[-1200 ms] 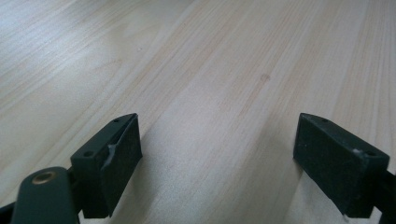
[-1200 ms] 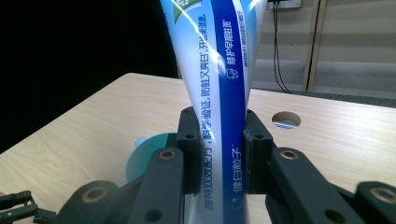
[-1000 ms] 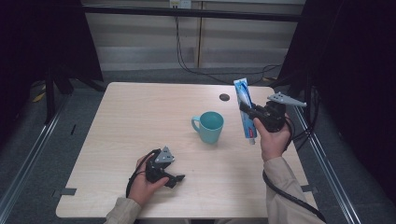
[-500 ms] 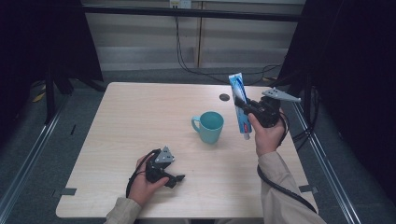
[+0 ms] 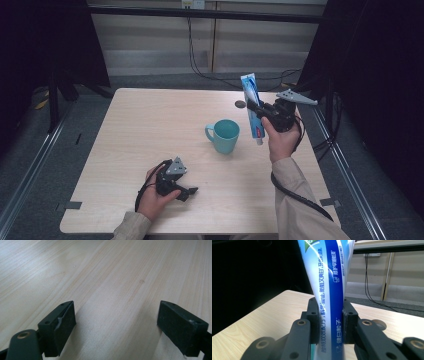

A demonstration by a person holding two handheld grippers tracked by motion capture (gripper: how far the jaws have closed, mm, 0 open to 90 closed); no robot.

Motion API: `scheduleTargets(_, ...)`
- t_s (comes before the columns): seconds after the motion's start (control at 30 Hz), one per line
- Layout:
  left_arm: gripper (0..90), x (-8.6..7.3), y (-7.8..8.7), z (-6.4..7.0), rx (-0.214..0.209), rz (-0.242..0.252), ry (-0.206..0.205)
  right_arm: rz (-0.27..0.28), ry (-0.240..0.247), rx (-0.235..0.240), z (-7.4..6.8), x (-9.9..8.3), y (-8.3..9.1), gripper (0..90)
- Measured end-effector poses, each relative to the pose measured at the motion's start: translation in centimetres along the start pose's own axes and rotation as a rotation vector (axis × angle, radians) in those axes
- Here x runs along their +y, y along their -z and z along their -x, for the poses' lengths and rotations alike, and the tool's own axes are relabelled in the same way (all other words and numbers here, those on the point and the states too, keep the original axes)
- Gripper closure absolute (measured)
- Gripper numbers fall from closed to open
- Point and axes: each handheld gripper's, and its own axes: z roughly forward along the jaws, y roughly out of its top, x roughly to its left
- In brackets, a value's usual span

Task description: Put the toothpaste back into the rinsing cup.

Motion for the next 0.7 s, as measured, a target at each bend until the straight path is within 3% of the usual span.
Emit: scheduleTargets(0.7, 14.8, 0.0, 0.0, 0.0, 0.002, 0.000, -0.003, 0.022, 0.007, 0.019, -0.6, 0.5, -1.8, 73.5)
